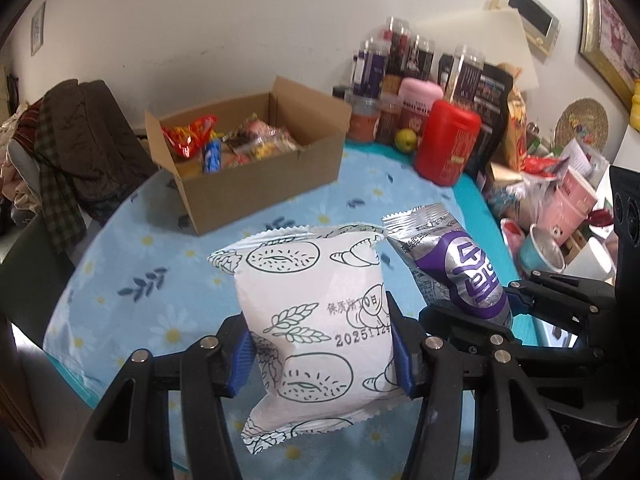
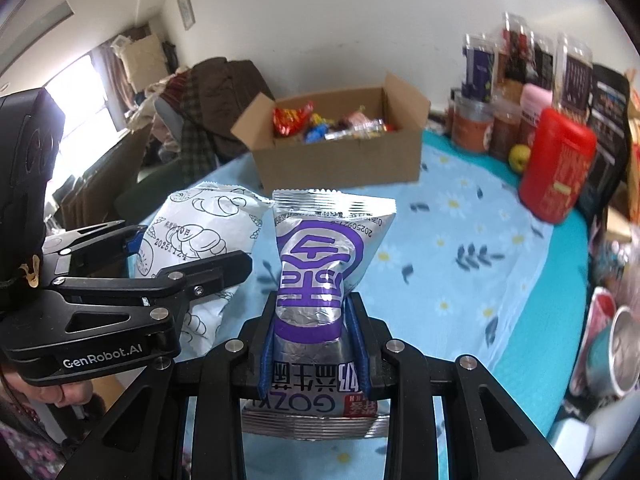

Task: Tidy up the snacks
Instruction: 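Lift the white bread bag and GOZ bag with both grippers over the box, then open both grippers to drop the white and GOZ bags into the box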

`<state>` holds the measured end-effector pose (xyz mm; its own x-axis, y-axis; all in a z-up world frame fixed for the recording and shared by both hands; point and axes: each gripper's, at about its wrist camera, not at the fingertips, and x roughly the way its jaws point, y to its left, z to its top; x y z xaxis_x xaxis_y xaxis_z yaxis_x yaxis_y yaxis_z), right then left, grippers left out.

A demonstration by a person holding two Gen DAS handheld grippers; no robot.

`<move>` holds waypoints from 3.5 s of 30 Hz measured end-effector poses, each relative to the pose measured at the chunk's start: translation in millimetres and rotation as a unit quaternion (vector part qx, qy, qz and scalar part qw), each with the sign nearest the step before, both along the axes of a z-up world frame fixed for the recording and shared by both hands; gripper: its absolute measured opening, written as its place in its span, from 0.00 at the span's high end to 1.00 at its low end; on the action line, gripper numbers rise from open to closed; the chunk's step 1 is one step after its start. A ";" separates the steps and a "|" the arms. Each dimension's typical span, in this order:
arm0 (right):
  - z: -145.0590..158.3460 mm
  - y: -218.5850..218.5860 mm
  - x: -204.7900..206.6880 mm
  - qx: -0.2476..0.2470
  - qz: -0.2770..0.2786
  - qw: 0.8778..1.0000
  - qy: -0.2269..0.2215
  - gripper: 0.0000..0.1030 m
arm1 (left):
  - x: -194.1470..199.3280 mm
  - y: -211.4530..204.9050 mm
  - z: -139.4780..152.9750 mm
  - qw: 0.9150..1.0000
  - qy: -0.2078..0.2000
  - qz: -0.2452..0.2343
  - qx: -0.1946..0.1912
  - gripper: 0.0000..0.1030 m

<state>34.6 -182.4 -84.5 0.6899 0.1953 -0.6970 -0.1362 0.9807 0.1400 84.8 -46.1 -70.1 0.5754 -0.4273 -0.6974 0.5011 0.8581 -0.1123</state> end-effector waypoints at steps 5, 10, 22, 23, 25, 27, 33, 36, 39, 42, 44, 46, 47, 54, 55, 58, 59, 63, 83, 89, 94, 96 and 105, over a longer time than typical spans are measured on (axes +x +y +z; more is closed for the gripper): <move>20.0 1.5 10.6 -0.008 0.004 1.000 -0.021 0.70 | 9.4 3.8 19.2 1.000 -0.019 0.002 -0.016 0.47; 42.2 3.7 24.3 -0.023 0.011 0.999 -0.045 0.70 | 24.3 4.7 40.7 0.999 -0.044 0.008 -0.026 0.47; 85.5 -4.5 81.3 -0.024 0.032 0.995 -0.091 0.70 | 79.2 0.7 84.5 0.995 -0.088 0.024 -0.037 0.47; 88.9 -5.4 89.3 -0.023 0.033 0.995 -0.093 0.70 | 84.7 0.4 87.0 0.995 -0.091 0.025 -0.038 0.47; 94.2 -7.0 102.4 -0.025 0.038 0.994 -0.100 0.70 | 96.1 0.4 91.5 0.994 -0.096 0.029 -0.041 0.47; 98.6 -9.0 113.7 -0.024 0.041 0.993 -0.104 0.70 | 107.3 -0.3 96.1 0.994 -0.101 0.031 -0.042 0.47; 107.2 -13.5 154.0 -0.029 0.045 0.992 -0.117 0.70 | 146.2 -2.3 104.0 0.992 -0.112 0.037 -0.043 0.47; 108.0 -15.3 173.4 -0.034 0.049 0.991 -0.120 0.70 | 166.7 -4.0 104.9 0.991 -0.113 0.044 -0.050 0.47; 107.2 -18.2 196.6 -0.037 0.053 0.990 -0.122 0.70 | 187.8 -8.0 105.6 0.991 -0.115 0.046 -0.054 0.47; 105.0 -22.5 220.2 -0.035 0.055 0.990 -0.122 0.70 | 209.0 -15.2 104.4 0.990 -0.120 0.049 -0.049 0.47; 102.9 -25.5 234.2 -0.033 0.053 0.990 -0.122 0.70 | 223.3 -19.8 102.2 0.991 -0.117 0.050 -0.047 0.47; 98.6 -29.7 252.0 -0.026 0.054 0.991 -0.121 0.70 | 238.9 -22.4 99.2 0.991 -0.113 0.052 -0.048 0.47; 96.8 -31.3 256.8 -0.022 0.054 0.991 -0.119 0.70 | 246.5 -24.0 97.1 0.991 -0.111 0.053 -0.047 0.47; 74.4 -39.3 304.1 -0.018 0.047 0.994 -0.099 0.70 | 293.6 -36.2 76.5 0.993 -0.095 0.058 -0.029 0.47; 70.1 -40.8 310.2 -0.014 0.045 0.994 -0.094 0.70 | 300.0 -36.6 72.1 0.994 -0.089 0.060 -0.028 0.47; 60.2 -43.0 320.8 -0.012 0.041 0.996 -0.084 0.70 | 316.1 -38.0 58.2 0.995 -0.073 0.068 -0.023 0.47; 54.9 -43.6 324.6 -0.014 0.042 0.996 -0.078 0.70 | 320.0 -39.0 53.5 0.995 -0.068 0.070 -0.020 0.47; 38.7 -48.0 334.4 -0.012 0.045 0.997 -0.055 0.70 | 331.2 -40.1 31.3 0.996 -0.046 0.073 -0.003 0.47; -15.9 -41.0 359.6 -0.029 0.056 0.996 0.059 0.70 | 359.0 -51.1 -29.0 0.991 0.052 0.094 0.075 0.47; -19.7 -36.9 356.6 -0.052 0.062 0.994 0.069 0.68 | 359.2 -57.1 -40.2 0.988 0.071 0.097 0.095 0.46; -18.1 -32.8 351.8 -0.069 0.064 0.993 0.073 0.58 | 355.2 -59.3 -43.3 0.987 0.080 0.096 0.104 0.46; -17.1 -32.6 349.7 -0.075 0.061 0.993 0.074 0.54 | 352.2 -59.9 -42.7 0.986 0.079 0.097 0.107 0.46; -7.7 -28.8 326.3 -0.102 0.051 0.991 0.069 0.39 | 332.7 -51.9 -28.6 0.986 0.078 0.110 0.096 0.44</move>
